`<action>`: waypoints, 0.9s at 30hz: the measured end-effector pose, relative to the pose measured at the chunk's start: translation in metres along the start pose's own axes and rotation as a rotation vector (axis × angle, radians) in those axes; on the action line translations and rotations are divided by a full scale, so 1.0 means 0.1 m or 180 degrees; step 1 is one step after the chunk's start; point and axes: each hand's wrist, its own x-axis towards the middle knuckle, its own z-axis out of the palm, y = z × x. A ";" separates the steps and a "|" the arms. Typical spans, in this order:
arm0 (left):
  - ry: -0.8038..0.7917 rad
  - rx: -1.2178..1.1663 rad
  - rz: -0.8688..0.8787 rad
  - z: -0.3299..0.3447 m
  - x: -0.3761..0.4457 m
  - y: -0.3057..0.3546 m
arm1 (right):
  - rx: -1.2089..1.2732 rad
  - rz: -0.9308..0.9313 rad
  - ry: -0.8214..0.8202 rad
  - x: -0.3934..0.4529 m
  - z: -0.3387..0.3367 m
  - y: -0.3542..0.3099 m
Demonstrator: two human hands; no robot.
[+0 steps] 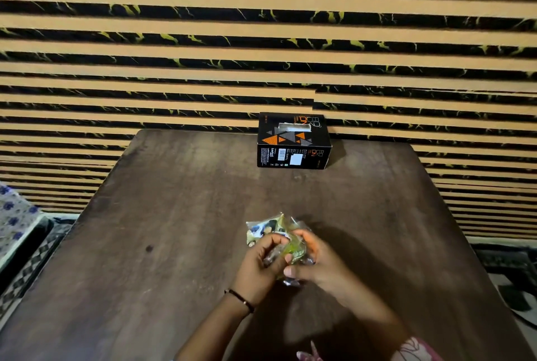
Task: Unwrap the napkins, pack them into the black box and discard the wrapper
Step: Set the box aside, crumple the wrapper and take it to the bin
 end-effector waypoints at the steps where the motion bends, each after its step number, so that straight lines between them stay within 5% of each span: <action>1: 0.0136 0.0110 0.0024 0.03 -0.01 0.01 | 0.0040 0.0013 0.0095 0.01 0.01 0.01; 5: 0.1112 0.1566 0.0252 0.04 -0.04 0.06 | 0.0211 0.0023 0.0473 -0.02 0.08 -0.02; 7: 0.1173 0.1759 0.0085 -0.01 -0.04 0.09 | 0.0385 0.0069 0.0381 -0.08 0.06 -0.05; 12: -0.0019 -0.0448 -0.0374 -0.04 -0.06 0.16 | 0.0623 0.0196 0.0018 -0.23 0.03 -0.12; 20: -0.0905 -0.1382 -0.0925 0.01 -0.08 0.22 | 0.1120 0.0237 -0.0251 -0.51 -0.05 -0.14; 24: -0.0595 -0.0950 -0.0826 0.14 0.00 0.19 | 0.0810 0.0186 0.0134 -0.60 -0.04 -0.11; 27: -0.0114 -0.0778 -0.0778 0.28 0.06 0.17 | -0.0557 -0.0323 0.0872 -0.69 -0.06 -0.15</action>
